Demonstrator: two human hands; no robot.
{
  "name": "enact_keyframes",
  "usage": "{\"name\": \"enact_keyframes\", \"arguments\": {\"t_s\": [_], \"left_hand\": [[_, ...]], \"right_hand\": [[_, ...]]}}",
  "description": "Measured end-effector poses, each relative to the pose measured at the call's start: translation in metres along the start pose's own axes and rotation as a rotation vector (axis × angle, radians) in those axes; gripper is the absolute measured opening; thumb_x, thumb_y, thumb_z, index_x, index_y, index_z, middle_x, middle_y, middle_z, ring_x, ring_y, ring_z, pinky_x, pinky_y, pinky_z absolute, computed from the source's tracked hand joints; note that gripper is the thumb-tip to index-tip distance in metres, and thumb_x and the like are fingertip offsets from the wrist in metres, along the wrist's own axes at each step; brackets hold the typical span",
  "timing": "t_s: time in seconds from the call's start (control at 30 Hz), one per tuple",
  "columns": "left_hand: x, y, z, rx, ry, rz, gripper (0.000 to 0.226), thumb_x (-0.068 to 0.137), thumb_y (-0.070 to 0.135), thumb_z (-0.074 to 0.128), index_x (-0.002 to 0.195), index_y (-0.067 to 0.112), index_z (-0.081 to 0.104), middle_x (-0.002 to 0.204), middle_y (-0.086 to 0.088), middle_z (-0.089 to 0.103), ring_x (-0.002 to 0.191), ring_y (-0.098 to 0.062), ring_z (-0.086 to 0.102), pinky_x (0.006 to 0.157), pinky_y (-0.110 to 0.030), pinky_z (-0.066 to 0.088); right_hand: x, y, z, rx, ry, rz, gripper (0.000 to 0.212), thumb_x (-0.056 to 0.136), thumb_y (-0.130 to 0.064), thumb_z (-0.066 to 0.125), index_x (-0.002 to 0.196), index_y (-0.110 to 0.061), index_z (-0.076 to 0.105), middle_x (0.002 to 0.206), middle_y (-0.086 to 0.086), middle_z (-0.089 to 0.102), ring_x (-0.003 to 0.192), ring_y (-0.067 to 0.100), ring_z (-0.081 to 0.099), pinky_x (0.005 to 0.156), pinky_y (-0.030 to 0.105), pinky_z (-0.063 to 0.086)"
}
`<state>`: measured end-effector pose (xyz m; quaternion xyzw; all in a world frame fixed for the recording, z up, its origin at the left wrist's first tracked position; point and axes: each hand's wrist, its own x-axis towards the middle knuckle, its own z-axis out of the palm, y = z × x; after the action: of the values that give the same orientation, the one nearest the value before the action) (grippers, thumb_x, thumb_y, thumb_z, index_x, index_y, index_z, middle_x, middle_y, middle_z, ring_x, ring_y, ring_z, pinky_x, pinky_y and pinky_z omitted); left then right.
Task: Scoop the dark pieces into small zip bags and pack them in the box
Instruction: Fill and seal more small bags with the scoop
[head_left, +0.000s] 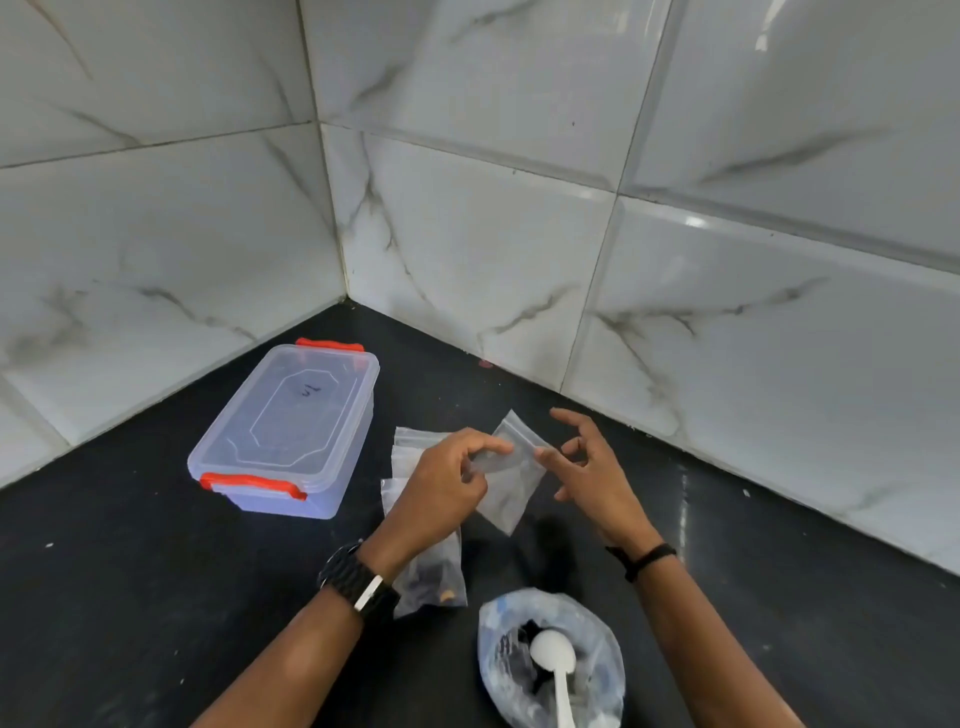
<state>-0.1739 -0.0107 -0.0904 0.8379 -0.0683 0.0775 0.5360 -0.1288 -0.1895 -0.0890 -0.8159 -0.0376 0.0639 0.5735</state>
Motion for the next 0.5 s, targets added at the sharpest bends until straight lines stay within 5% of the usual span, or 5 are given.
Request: {"name": "enact_keyframes", "arguments": {"t_s": [0.13, 0.33, 0.5], "left_hand": [[-0.038, 0.017, 0.002, -0.047, -0.097, 0.031, 0.047, 0.081, -0.015, 0.051, 0.111, 0.016, 0.067, 0.11, 0.006, 0.063, 0.103, 0.003, 0.056, 0.077, -0.008, 0.044], [-0.073, 0.036, 0.011, 0.025, -0.003, 0.097, 0.044, 0.083, -0.012, 0.052, 0.111, 0.019, 0.067, 0.108, 0.014, 0.063, 0.105, 0.002, 0.057, 0.084, -0.011, 0.045], [-0.093, 0.043, 0.026, 0.38, 0.224, 0.149, 0.035, 0.083, 0.004, 0.063, 0.112, 0.024, 0.066, 0.118, 0.008, 0.056, 0.113, -0.005, 0.044, 0.097, -0.028, 0.039]], "right_hand": [[-0.039, -0.003, -0.01, -0.119, -0.06, -0.148, 0.005, 0.086, -0.024, 0.068, 0.087, -0.029, 0.067, 0.095, -0.002, 0.063, 0.066, 0.005, 0.058, 0.061, 0.021, 0.047], [-0.087, -0.011, -0.017, -0.042, -0.034, -0.147, 0.004, 0.085, -0.018, 0.07, 0.081, -0.017, 0.069, 0.075, 0.003, 0.07, 0.066, 0.011, 0.061, 0.067, 0.031, 0.053], [-0.112, -0.025, -0.018, 0.02, 0.057, -0.177, 0.01, 0.082, -0.012, 0.072, 0.073, -0.011, 0.068, 0.065, 0.001, 0.068, 0.059, 0.007, 0.06, 0.059, 0.017, 0.048]]}}
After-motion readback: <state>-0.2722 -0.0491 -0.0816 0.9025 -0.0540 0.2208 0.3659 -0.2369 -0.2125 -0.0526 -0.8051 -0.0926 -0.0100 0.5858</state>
